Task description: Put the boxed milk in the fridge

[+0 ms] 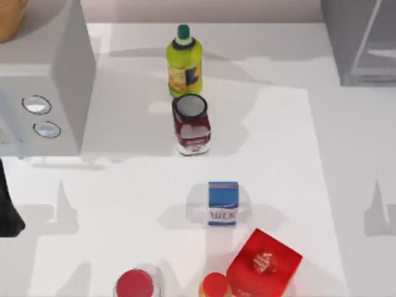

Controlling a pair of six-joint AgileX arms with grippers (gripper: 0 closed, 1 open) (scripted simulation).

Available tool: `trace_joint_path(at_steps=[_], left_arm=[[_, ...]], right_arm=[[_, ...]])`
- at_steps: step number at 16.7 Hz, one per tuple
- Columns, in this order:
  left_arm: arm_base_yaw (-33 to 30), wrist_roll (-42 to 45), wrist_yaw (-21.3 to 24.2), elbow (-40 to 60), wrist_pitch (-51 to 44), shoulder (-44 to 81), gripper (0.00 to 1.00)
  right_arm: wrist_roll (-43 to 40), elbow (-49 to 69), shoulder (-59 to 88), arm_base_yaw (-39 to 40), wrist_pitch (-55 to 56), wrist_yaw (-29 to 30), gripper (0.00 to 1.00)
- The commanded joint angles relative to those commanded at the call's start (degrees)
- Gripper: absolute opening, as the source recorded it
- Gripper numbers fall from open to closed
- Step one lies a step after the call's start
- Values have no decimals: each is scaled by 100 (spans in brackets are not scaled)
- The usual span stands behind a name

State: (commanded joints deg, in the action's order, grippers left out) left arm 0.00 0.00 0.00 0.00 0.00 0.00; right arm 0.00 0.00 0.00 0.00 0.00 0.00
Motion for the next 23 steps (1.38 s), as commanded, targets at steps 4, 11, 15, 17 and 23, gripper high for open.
trace_joint_path(at_steps=[4, 11, 15, 17, 23], left_arm=[[0, 0, 0, 0, 0, 0, 100], [0, 0, 0, 0, 0, 0, 100], [0, 0, 0, 0, 0, 0, 100], [0, 0, 0, 0, 0, 0, 100], [0, 0, 0, 0, 0, 0, 100]], right_arm=[[70, 75, 172, 133, -39, 72, 100], [1223, 1230, 2323, 1635, -317, 1010, 100], [2299, 2349, 4287, 2874, -458, 1838, 100], [2868, 2956, 5383, 3518, -522, 2279, 100], [4396, 4592, 8613, 5240, -748, 3509, 100]])
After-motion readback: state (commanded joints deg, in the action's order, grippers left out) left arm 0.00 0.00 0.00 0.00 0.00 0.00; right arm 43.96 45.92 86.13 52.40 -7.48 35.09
